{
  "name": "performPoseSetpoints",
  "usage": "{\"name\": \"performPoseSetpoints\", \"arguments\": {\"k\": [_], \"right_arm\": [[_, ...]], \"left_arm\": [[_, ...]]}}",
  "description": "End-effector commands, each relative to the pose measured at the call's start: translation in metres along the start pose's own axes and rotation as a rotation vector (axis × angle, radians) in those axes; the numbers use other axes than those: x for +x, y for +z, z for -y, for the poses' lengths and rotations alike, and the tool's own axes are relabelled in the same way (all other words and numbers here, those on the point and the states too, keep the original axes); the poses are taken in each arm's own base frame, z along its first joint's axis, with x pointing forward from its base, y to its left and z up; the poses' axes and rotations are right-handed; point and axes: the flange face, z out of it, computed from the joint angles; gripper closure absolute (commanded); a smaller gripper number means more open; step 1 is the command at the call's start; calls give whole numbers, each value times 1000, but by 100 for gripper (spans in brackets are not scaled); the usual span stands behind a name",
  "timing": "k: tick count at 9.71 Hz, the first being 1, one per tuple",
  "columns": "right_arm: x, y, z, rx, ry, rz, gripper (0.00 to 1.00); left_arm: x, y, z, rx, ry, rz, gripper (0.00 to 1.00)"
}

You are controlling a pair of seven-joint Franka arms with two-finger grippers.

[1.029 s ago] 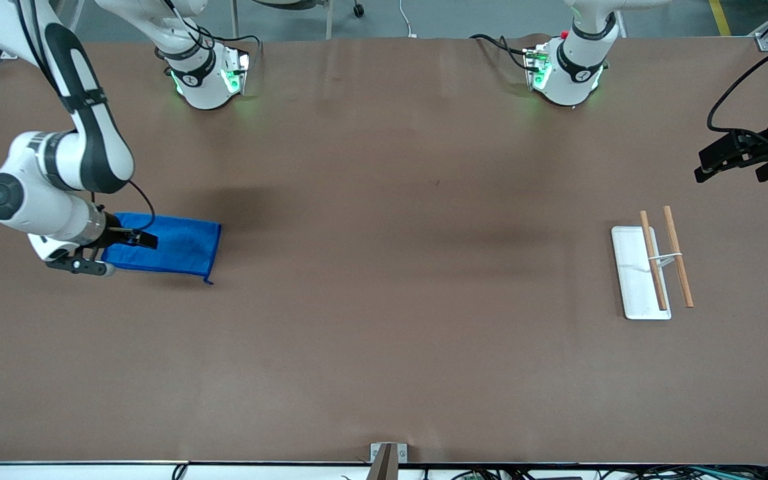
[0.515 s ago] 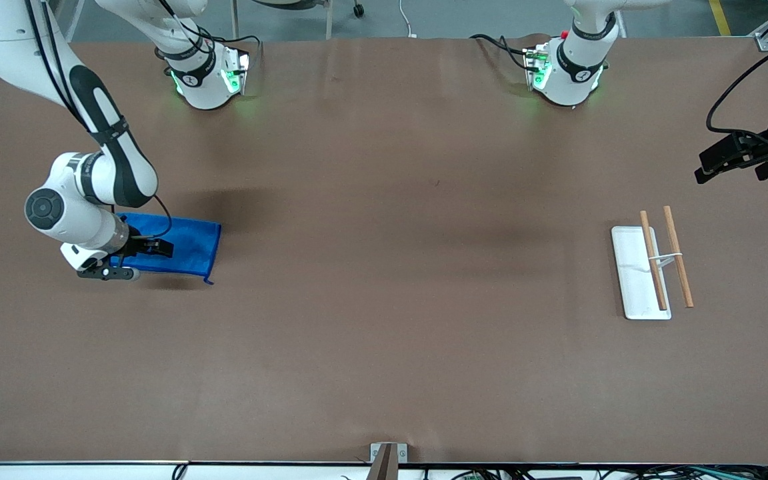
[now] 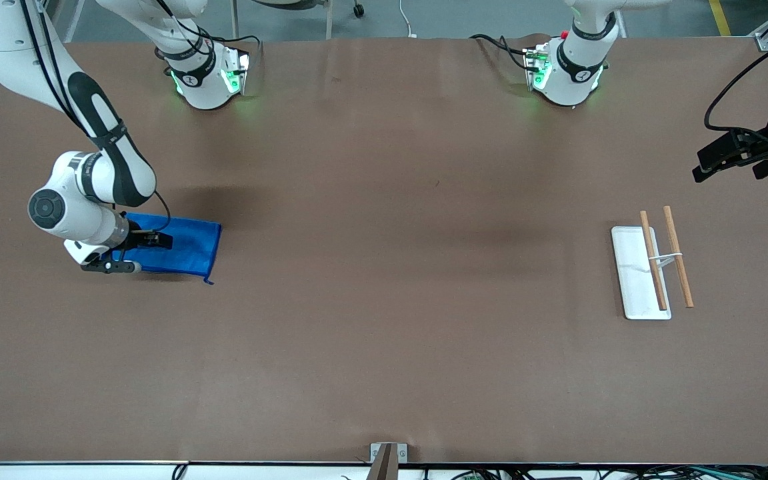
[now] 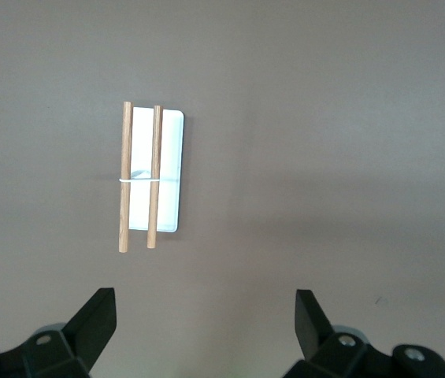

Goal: Right arm passes towel to left arm to hang
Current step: 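Close the right gripper on the towel edge and lift it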

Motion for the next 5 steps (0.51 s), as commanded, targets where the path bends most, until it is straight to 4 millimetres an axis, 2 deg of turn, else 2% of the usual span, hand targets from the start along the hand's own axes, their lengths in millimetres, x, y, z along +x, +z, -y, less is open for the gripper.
{"name": "performPoseSetpoints", "arguments": {"k": [1,2,4,5], "right_arm": [[-7,1,-3,4,11,-4,84],[-6,0,-3,9,35,-6,100],[-6,-5,1,9,84,1,100],[-1,-16,6,8,79,16,100]], "left_arm": [[1,12,1,-10,-10,23,0],[1,12,1,-10,-10,23,0],[1,11,2,-12,-13,22,0],[1,12,2,-12,-11,23,0]]}}
